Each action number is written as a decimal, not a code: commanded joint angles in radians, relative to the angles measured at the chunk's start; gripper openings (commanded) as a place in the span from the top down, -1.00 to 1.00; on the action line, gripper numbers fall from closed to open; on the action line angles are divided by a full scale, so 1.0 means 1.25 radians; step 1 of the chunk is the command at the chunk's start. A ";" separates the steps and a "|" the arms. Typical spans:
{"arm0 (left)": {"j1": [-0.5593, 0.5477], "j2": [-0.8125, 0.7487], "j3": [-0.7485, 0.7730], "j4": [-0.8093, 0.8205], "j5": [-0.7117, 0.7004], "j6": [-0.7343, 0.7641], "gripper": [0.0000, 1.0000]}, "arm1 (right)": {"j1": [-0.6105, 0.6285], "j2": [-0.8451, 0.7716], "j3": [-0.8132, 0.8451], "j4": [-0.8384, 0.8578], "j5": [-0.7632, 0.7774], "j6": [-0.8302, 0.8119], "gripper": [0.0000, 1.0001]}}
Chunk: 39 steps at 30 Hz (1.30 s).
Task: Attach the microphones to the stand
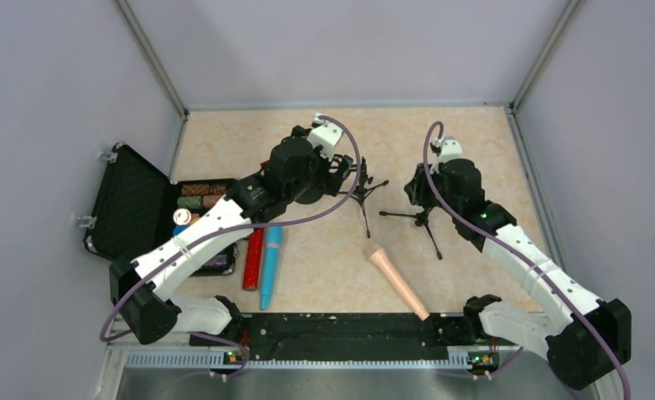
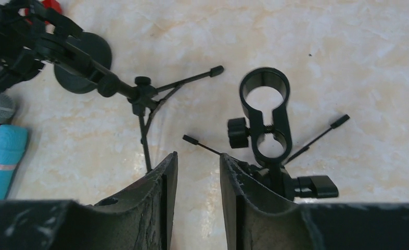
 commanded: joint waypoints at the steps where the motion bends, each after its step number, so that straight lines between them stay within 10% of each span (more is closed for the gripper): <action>1: -0.005 0.005 0.003 0.041 -0.011 0.005 -0.98 | -0.005 0.016 0.073 0.076 -0.107 -0.011 0.24; 16: -0.012 0.007 -0.001 0.043 -0.073 0.040 -0.97 | 0.036 0.185 0.231 0.051 -0.244 -0.032 -0.18; 39: -0.013 -0.116 -0.067 0.156 -0.370 0.080 -0.97 | 0.088 0.511 0.707 -0.236 -0.184 -0.062 0.11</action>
